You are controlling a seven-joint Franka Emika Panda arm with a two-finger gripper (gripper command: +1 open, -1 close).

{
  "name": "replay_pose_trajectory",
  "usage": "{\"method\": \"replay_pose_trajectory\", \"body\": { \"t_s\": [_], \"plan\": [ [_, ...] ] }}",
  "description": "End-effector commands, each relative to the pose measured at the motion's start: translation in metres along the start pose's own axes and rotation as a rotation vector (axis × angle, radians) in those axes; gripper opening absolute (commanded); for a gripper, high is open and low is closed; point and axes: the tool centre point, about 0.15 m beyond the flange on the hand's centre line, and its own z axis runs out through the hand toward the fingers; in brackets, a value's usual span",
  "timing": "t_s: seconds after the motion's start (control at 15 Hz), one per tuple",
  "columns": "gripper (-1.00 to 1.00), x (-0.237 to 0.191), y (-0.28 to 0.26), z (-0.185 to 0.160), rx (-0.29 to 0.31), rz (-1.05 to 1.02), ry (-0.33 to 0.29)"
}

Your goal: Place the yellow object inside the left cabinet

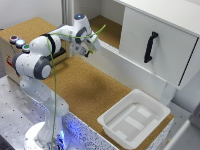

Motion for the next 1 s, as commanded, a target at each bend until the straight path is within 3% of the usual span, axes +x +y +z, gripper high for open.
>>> {"method": "replay_pose_trajectory", "body": {
  "t_s": [0.0, 0.2, 0.93],
  "plan": [
    [-1.00, 0.088, -0.036, 0.022, -0.081, -0.027, -0.081],
    [-1.00, 0.111, -0.036, 0.048, -0.066, -0.030, -0.111],
    [-1.00, 0.155, -0.035, 0.095, -0.137, 0.012, -0.106]
  ]
}}
